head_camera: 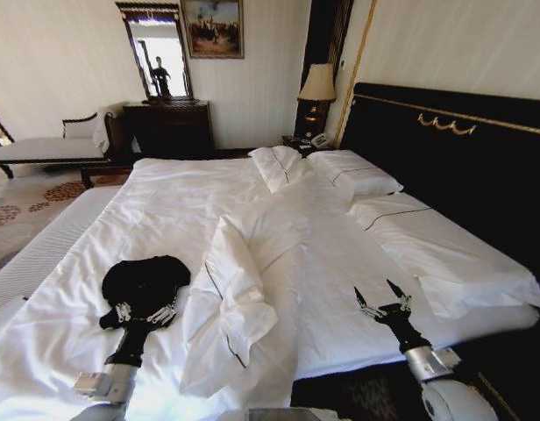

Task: Fold the clothes on the bed.

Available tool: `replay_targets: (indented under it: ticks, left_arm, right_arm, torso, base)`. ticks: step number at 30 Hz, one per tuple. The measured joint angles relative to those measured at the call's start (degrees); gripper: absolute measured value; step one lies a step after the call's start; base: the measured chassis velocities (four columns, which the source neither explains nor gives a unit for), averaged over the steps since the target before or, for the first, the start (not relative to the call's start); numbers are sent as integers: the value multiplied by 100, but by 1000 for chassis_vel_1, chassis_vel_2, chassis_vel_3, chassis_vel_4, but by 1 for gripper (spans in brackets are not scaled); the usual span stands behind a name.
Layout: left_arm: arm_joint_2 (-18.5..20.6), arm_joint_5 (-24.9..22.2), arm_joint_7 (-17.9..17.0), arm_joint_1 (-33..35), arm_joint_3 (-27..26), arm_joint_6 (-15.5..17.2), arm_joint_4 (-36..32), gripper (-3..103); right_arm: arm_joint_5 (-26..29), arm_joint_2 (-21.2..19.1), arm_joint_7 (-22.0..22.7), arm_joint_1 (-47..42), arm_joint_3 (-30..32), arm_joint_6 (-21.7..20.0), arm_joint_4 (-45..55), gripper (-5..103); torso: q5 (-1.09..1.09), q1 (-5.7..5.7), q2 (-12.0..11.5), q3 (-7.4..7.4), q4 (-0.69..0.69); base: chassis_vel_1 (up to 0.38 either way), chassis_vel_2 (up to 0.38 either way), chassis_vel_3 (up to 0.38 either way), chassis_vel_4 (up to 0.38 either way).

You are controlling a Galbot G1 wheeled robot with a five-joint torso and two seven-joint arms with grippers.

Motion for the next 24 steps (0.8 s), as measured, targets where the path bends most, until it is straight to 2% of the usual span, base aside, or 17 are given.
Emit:
replay_targets:
  ticks: [5,11,24]
  left_arm:
    - [1,-25,-25,-65,13,15,49,100]
    - [2,-34,-29,-38,1,32,-14,100]
    - [-94,-204,-18,18,-140,24,-66,100]
  right_arm:
    - [-37,72,1,-66,16,13,12,100]
    - [-46,106,71,-33,1,34,12,100]
    - [-84,97,192,-81,-9,50,84,100]
  torso:
    - [-3,-1,1,-1,-3]
    - [-2,-1,0,0,1]
    - [0,0,0,0,-1]
  base:
    - [193,196,-196,-200]
    - [218,189,-173,-160]
    - [118,133,-128,-135]
